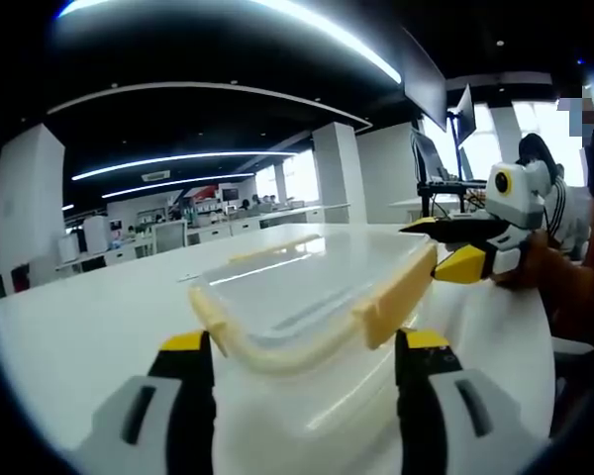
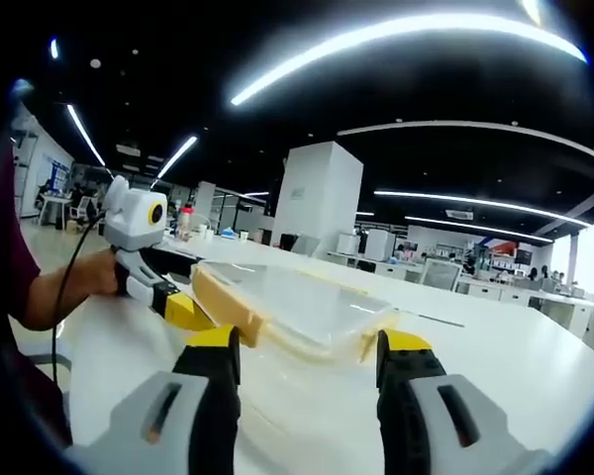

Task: Snap each plastic latch of the storage box into its locked position after aligning the lid with the box until every specified latch is closed and the lid sits flush.

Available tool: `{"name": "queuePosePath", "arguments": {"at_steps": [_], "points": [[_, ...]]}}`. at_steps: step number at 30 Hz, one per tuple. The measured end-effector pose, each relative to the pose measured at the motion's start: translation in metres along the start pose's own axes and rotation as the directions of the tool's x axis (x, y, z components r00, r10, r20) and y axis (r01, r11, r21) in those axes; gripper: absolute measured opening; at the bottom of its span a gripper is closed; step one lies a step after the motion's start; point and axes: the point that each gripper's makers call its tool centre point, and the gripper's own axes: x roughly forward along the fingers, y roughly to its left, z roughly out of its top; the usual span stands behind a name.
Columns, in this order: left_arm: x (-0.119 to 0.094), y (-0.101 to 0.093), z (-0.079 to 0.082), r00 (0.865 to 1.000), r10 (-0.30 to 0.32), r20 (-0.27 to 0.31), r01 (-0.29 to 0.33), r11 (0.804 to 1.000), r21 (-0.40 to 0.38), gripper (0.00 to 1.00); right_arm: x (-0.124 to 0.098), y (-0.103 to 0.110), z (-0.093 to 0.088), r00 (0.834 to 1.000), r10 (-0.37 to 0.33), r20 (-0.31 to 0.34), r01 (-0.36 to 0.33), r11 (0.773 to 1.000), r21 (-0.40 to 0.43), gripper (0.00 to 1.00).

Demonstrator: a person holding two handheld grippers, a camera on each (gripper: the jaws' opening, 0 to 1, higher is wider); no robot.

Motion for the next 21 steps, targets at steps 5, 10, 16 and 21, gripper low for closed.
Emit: {"name": "queuePosePath", "arguments": {"at_steps": [5, 10, 16, 21], "points": [[-0.0001, 0.0001, 0.0002, 1.0, 0.003, -0.001, -0.003, 1.0, 0.0, 0.73, 0.0, -0.0002, 0.0002, 1.0, -0.001, 0.001, 0.001, 1.0, -0.004, 0.52], [-0.0002, 0.0, 0.0002, 1.0, 0.005, -0.003, -0.005, 1.0, 0.002, 0.74, -0.0002, 0.0002, 0.0004, 1.0, -0.003, 0.0, 0.003, 1.0, -0.01, 0.52], [-0.0002, 0.0002, 0.0001, 1.0, 0.008, -0.004, -0.008, 1.0, 0.006, 0.74, -0.0003, 0.0004, 0.0009, 1.0, -0.005, 0.002, 0.005, 1.0, -0.021, 0.51], [-0.0003, 0.0001, -0.0001, 1.0, 0.011, -0.009, -0.011, 1.0, 0.011, 0.74, -0.0004, 0.0008, 0.0012, 1.0, -0.005, 0.003, 0.006, 1.0, -0.028, 0.5]]}}
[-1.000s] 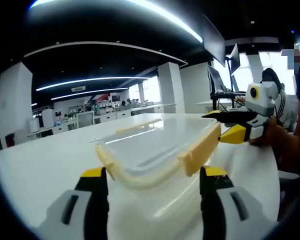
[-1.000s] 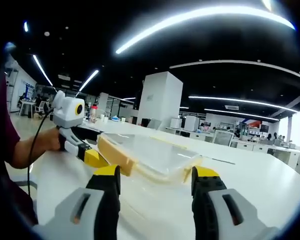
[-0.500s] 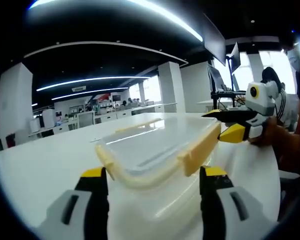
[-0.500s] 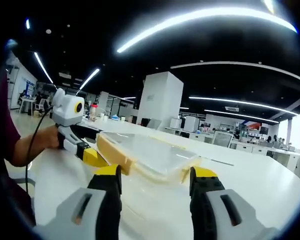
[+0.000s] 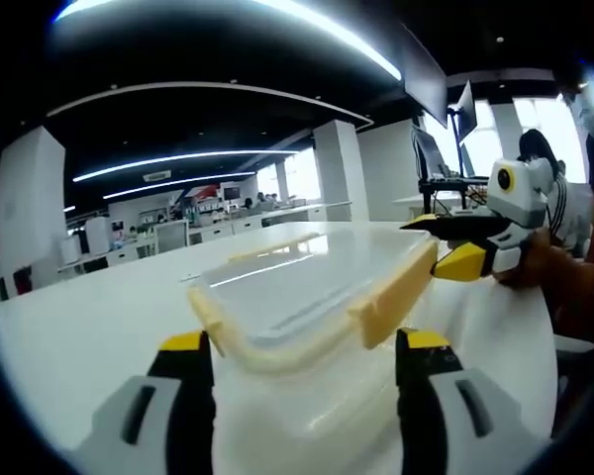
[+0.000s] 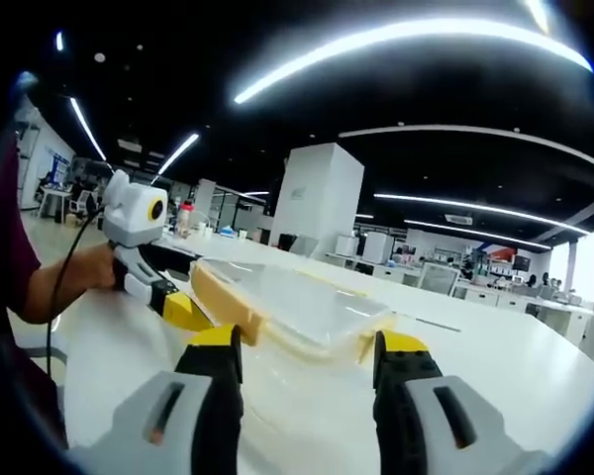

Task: Snap each plastic latch of the storage box into its locked position after aligning the lid with the box until every specified latch is closed and the lid sits flush.

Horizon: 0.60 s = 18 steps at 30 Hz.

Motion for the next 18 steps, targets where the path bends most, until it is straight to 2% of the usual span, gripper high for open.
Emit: {"name": "queuePosePath", "arguments": {"at_steps": [11, 12, 13, 14, 15, 18], "points": [[-0.001, -0.001, -0.001, 1.0, 0.006, -0.005, -0.006, 1.0, 0.01, 0.74, 0.0, 0.002, 0.0, 1.0, -0.008, -0.012, 0.008, 1.0, -0.03, 0.48], [0.0, -0.002, -0.001, 1.0, -0.002, -0.004, 0.002, 1.0, 0.013, 0.74, 0.001, 0.002, 0.005, 1.0, -0.009, -0.001, 0.008, 0.996, -0.087, 0.44], [0.0, -0.004, -0.001, 1.0, -0.01, -0.004, 0.01, 1.0, 0.016, 0.75, 0.001, 0.002, 0.01, 1.0, -0.008, 0.01, 0.01, 0.989, -0.144, 0.37], [0.001, -0.002, -0.001, 1.0, 0.001, -0.001, -0.001, 1.0, 0.019, 0.75, -0.005, 0.003, 0.014, 0.998, -0.043, 0.035, 0.048, 0.989, -0.141, 0.36], [0.0, -0.004, -0.001, 1.0, 0.006, 0.001, -0.006, 1.0, 0.019, 0.75, -0.003, 0.009, 0.011, 1.0, -0.012, 0.012, 0.014, 0.986, -0.169, 0.37], [-0.002, -0.004, -0.002, 1.0, 0.005, -0.006, -0.005, 1.0, 0.023, 0.75, 0.002, 0.006, 0.006, 1.0, 0.001, 0.018, 0.001, 0.988, -0.154, 0.38]]}}
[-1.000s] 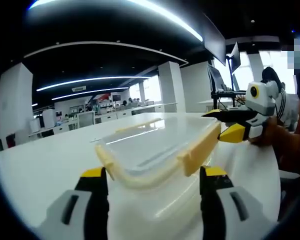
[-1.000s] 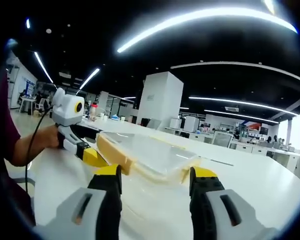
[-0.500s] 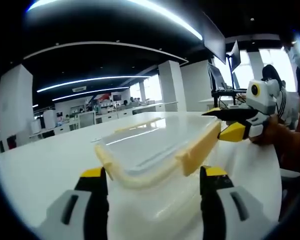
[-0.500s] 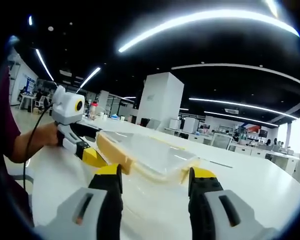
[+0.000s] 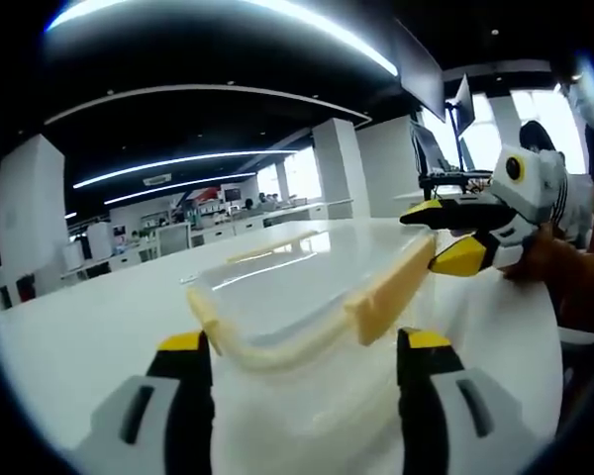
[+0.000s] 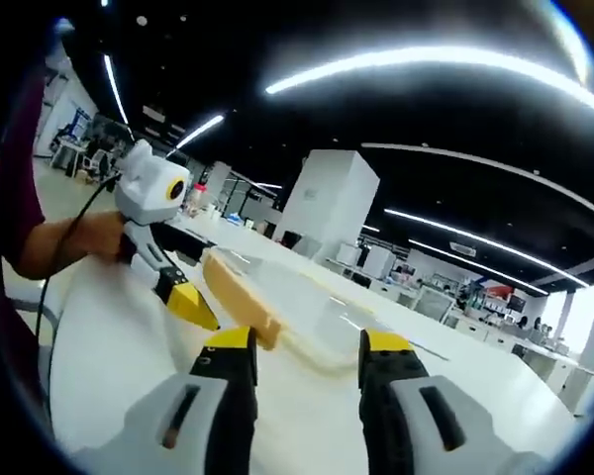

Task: Snap each plastic latch of the storage box into its locked position after aligning the lid with the box until every specified latch is closed and the lid sits flush.

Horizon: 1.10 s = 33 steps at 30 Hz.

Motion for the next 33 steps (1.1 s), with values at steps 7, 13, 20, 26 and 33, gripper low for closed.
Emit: {"name": "queuePosePath", "arguments": {"at_steps": [7, 13, 20, 26, 33], "points": [[-0.001, 0.002, -0.001, 1.0, -0.002, 0.003, 0.002, 1.0, 0.008, 0.75, -0.002, 0.003, 0.001, 1.0, 0.004, -0.009, -0.005, 1.0, -0.012, 0.39], [0.0, 0.005, -0.003, 1.0, -0.004, 0.003, 0.004, 0.999, 0.037, 0.76, -0.001, 0.003, -0.001, 1.0, 0.006, -0.016, -0.006, 1.0, 0.002, 0.4], [0.002, 0.005, -0.005, 1.0, -0.018, 0.001, 0.018, 0.998, 0.057, 0.79, -0.002, 0.002, -0.002, 1.0, 0.007, -0.016, -0.007, 1.0, 0.0, 0.41], [0.002, -0.002, 0.001, 0.996, -0.077, 0.038, 0.078, 0.997, -0.022, 0.88, -0.002, 0.002, -0.001, 1.0, 0.01, -0.011, -0.01, 1.0, -0.003, 0.41], [-0.004, 0.002, 0.003, 0.996, -0.072, 0.047, 0.074, 0.996, -0.058, 0.77, -0.002, 0.002, -0.001, 1.0, 0.013, -0.007, -0.013, 1.0, -0.006, 0.41]]}}
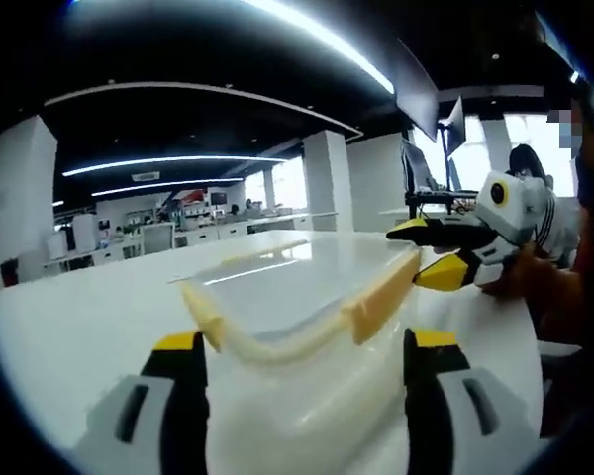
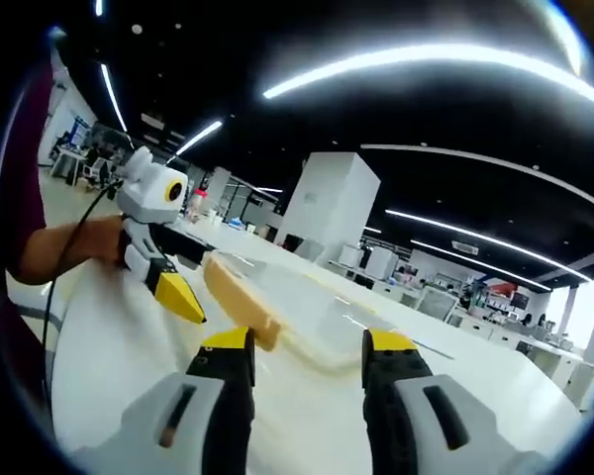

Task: Snap each plastic latch of the storage box into its locked position after aligning the lid with the box until every specified latch is closed and the lid sits flush.

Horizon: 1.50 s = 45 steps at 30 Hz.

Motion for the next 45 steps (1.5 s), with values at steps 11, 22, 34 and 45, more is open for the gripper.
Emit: {"name": "queuePosePath", "arguments": {"at_steps": [11, 22, 34, 45], "points": [[-0.006, -0.004, 0.007, 0.998, -0.037, 0.041, 0.041, 0.994, -0.105, 0.77, -0.001, -0.001, 0.0, 1.0, 0.004, 0.005, -0.004, 1.0, 0.001, 0.41], [-0.014, -0.001, 0.005, 0.999, -0.022, 0.032, 0.025, 0.994, -0.106, 0.66, -0.001, 0.001, 0.0, 1.0, 0.003, 0.007, -0.003, 1.0, -0.002, 0.41], [-0.021, 0.004, 0.028, 0.988, 0.009, 0.157, 0.013, 0.991, -0.136, 0.6, -0.001, -0.002, -0.002, 1.0, 0.003, 0.011, -0.003, 1.0, -0.006, 0.42], [-0.016, 0.001, 0.016, 0.996, -0.007, 0.093, 0.017, 0.994, -0.107, 0.62, -0.002, -0.004, -0.002, 1.0, 0.002, 0.012, -0.002, 1.0, -0.005, 0.42]]}}
